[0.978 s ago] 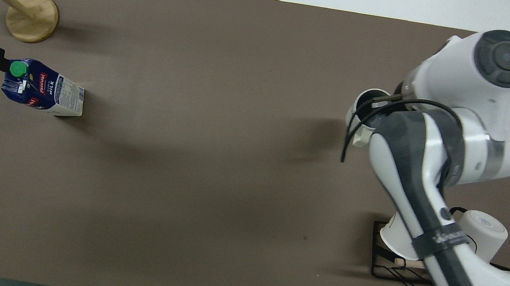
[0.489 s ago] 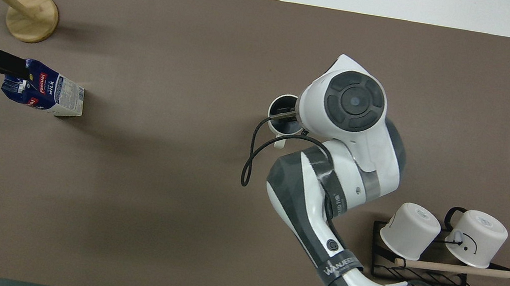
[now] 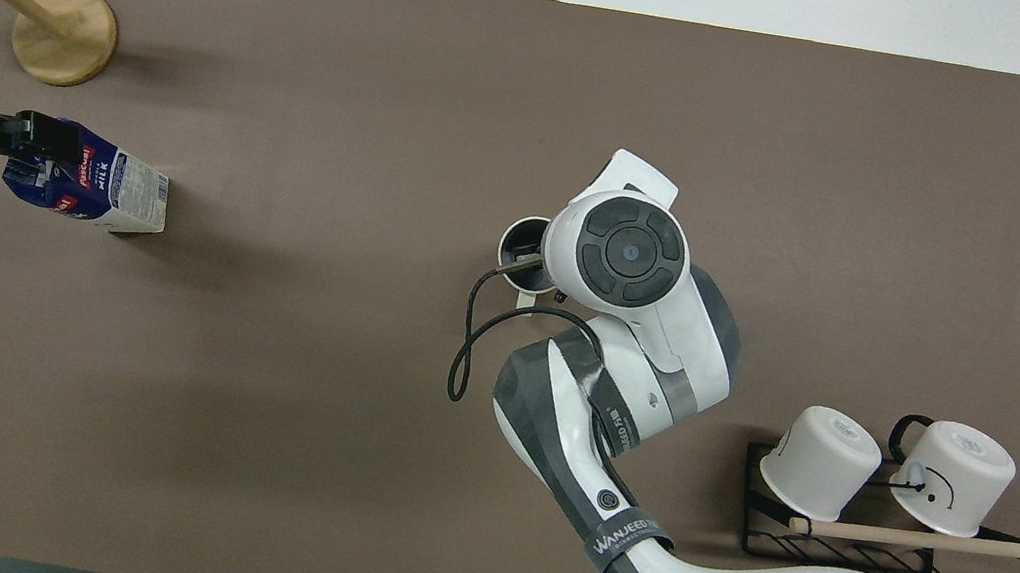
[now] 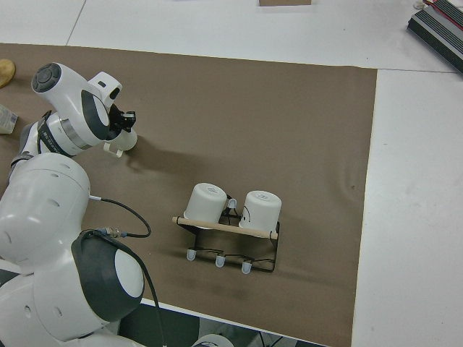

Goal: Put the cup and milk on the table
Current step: 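Carry the mug to center with the right gripper while the left gripper grasps the carton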

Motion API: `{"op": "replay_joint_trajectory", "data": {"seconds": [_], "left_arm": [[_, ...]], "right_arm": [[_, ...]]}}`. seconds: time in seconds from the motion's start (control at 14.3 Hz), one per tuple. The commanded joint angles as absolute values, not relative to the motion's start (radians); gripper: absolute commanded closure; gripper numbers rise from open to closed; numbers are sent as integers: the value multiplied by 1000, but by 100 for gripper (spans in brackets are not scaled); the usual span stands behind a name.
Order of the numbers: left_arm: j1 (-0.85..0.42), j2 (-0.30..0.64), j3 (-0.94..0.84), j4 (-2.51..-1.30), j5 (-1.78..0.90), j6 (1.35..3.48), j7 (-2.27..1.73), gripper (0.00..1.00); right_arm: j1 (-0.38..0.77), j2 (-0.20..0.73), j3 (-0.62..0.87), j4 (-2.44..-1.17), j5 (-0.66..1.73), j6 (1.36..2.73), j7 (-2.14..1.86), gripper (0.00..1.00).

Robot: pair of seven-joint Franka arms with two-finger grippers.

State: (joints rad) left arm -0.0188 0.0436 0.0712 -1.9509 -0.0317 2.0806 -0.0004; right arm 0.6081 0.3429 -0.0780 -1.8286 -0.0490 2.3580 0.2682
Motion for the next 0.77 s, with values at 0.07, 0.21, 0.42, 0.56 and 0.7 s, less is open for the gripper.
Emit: {"op": "replay_joint_trajectory", "data": {"seconds": [0.07, 0.21, 0.42, 0.56, 0.7], "left_arm": [[-37, 32, 71, -1993, -29, 2134, -3, 1], [-48, 35, 71, -1997, -29, 2171, -6, 18], [-43, 34, 72, -1996, -29, 2158, -2, 100], [-45, 32, 74, -1994, -29, 2158, -2, 100], [-43, 29, 74, -1985, -29, 2148, 0, 100]], "right_arm": [[598, 327, -77, -1875, -74, 2410, 278, 100], [600, 331, -77, -1878, -74, 2414, 282, 100], [598, 334, -77, -1884, -74, 2427, 297, 90], [597, 336, -77, -1884, -74, 2445, 359, 0], [594, 328, -81, -1868, -74, 2430, 362, 0]]}}
